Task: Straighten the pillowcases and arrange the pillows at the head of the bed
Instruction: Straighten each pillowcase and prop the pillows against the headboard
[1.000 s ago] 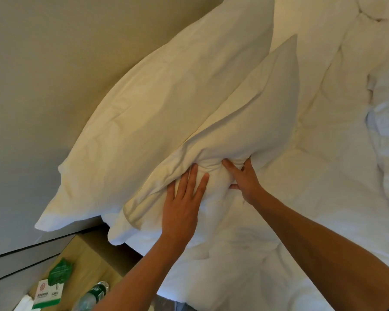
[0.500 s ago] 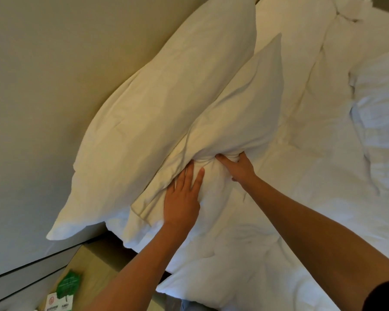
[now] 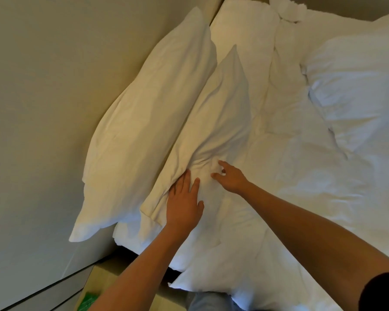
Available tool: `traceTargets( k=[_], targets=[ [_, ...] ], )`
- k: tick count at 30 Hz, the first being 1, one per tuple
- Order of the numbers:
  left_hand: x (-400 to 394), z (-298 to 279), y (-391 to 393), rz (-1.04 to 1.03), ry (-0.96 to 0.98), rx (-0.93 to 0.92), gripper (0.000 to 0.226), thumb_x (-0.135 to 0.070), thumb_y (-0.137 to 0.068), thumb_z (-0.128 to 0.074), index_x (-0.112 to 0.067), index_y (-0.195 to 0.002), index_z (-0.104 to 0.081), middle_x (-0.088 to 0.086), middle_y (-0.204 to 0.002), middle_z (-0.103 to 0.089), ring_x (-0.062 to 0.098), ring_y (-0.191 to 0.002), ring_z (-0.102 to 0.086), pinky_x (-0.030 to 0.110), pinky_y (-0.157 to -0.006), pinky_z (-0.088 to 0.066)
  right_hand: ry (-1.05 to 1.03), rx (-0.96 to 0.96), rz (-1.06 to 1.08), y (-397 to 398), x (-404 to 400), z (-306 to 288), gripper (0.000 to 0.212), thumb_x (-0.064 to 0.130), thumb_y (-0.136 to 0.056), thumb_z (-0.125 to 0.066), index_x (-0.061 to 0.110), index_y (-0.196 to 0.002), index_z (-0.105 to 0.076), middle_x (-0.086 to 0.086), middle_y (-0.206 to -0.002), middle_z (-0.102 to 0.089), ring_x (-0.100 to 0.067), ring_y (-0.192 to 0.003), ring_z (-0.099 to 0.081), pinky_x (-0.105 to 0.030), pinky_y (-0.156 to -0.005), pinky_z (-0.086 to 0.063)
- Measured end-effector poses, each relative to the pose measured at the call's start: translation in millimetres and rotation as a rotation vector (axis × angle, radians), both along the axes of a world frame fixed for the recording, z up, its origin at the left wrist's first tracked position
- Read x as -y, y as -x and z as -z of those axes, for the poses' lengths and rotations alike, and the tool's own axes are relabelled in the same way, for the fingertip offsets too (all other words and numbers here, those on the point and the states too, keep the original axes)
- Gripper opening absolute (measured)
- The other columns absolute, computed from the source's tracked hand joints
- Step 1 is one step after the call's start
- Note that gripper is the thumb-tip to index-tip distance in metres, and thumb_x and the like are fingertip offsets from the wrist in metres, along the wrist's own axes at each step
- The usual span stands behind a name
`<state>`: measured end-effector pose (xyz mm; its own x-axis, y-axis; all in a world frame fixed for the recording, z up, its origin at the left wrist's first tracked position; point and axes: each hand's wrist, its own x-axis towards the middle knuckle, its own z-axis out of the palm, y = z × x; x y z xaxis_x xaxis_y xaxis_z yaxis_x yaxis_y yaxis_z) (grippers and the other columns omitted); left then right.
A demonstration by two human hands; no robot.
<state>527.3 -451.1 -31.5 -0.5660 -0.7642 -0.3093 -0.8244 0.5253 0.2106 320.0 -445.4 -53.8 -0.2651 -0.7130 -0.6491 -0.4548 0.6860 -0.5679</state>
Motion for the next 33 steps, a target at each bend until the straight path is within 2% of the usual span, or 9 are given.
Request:
traceTargets(
  k=[6,9,13,17,20,23,25,30,33],
  targets=[
    [-10.8,-22.1,3.6,-0.037,-0.127,-0.025,0.063,-0.053,-0.100,-0.049,-0.024,-0.154,-0.039,0.010,-0.171,-0.011,0.028,-0.158,-0.004,0.047,-0.127,-0.004,-0.089,-0.041,-0.029,7.8,-53.7,-25.3,0.069,0.049,-0.101,-0.061,0.017,-0.158,-0.039,-0.016,-0.149,-0.057,-0.032,-0.135,-0.056,-0.041,-0.113,-0.043],
    [-22.4,-41.3,19.1,-0.165,-0.341,-0.191,0.056,-0.047,-0.100,-0.056,-0.023,-0.149,-0.048,0.008,-0.166,-0.028,0.025,-0.155,-0.019,0.041,-0.126,-0.017,-0.091,-0.036,0.050,24.9,-96.5,-43.8,0.063,0.050,-0.101,-0.061,0.016,-0.152,-0.047,-0.013,-0.139,-0.064,-0.031,-0.130,-0.060,-0.040,-0.109,-0.045],
    [-58.8,-63.8,51.4,-0.300,-0.523,-0.407,0.040,-0.036,-0.100,-0.062,-0.018,-0.136,-0.061,0.004,-0.145,-0.055,0.022,-0.134,-0.051,0.030,-0.109,-0.037,-0.048,-0.008,0.213,53.9,-178.7,-74.9,0.055,0.053,-0.101,-0.060,0.020,-0.144,-0.056,-0.007,-0.134,-0.066,-0.027,-0.122,-0.062,-0.035,-0.100,-0.046],
    [-121.6,-80.2,97.1,-0.247,-0.607,-0.497,0.021,-0.030,-0.099,-0.063,-0.021,-0.117,-0.069,-0.002,-0.115,-0.070,0.019,-0.113,-0.064,0.028,-0.089,-0.044,0.036,-0.001,0.453,76.8,-295.1,-102.2,0.047,0.054,-0.100,-0.060,0.022,-0.135,-0.063,-0.005,-0.128,-0.071,-0.024,-0.118,-0.066,-0.036,-0.100,-0.049],
    [-189.2,-92.4,133.0,-0.168,-0.681,-0.511,0.013,-0.031,-0.100,-0.060,-0.027,-0.105,-0.071,-0.009,-0.103,-0.072,0.016,-0.103,-0.067,0.033,-0.086,-0.051,0.094,0.009,0.697,79.0,-398.8,-118.0,0.036,0.050,-0.099,-0.064,0.025,-0.126,-0.067,-0.003,-0.119,-0.074,-0.020,-0.111,-0.070,-0.039,-0.101,-0.054],
    [-277.3,-100.7,163.0,-0.074,-0.802,-0.484,0.012,-0.030,-0.099,-0.061,-0.028,-0.101,-0.073,-0.005,-0.099,-0.075,0.016,-0.100,-0.070,0.041,-0.090,-0.055,0.141,-0.003,0.924,66.0,-511.2,-127.0,0.027,0.038,-0.101,-0.064,0.023,-0.124,-0.068,-0.002,-0.119,-0.074,-0.020,-0.110,-0.070,-0.044,-0.104,-0.054],
    [-344.0,-102.7,177.9,0.002,-0.884,-0.443,0.012,-0.028,-0.099,-0.062,-0.027,-0.100,-0.074,-0.002,-0.097,-0.077,0.019,-0.098,-0.072,0.039,-0.086,-0.056,0.139,-0.016,1.045,47.8,-586.5,-129.6,0.023,0.034,-0.103,-0.060,0.024,-0.123,-0.066,-0.001,-0.119,-0.074,-0.020,-0.109,-0.070,-0.042,-0.103,-0.054],
    [-521.9,-109.3,205.1,0.181,-1.044,-0.287,0.016,-0.021,-0.102,-0.058,-0.019,-0.100,-0.073,0.004,-0.101,-0.077,0.022,-0.099,-0.073,0.035,-0.085,-0.058,0.115,-0.068,1.368,-15.7,-762.3,-134.3,0.018,0.041,-0.103,-0.059,0.030,-0.115,-0.068,0.008,-0.103,-0.074,-0.010,-0.091,-0.070,-0.022,-0.071,-0.053],
    [-616.6,-117.2,210.4,0.293,-1.098,-0.205,0.014,-0.022,-0.100,-0.061,-0.019,-0.098,-0.074,0.004,-0.099,-0.078,0.021,-0.097,-0.074,0.043,-0.092,-0.059,0.087,-0.094,1.537,-55.2,-848.4,-134.6,0.015,0.038,-0.104,-0.055,0.033,-0.099,-0.068,0.003,-0.090,-0.073,-0.016,-0.076,-0.069,-0.029,-0.064,-0.053]
  ],
)
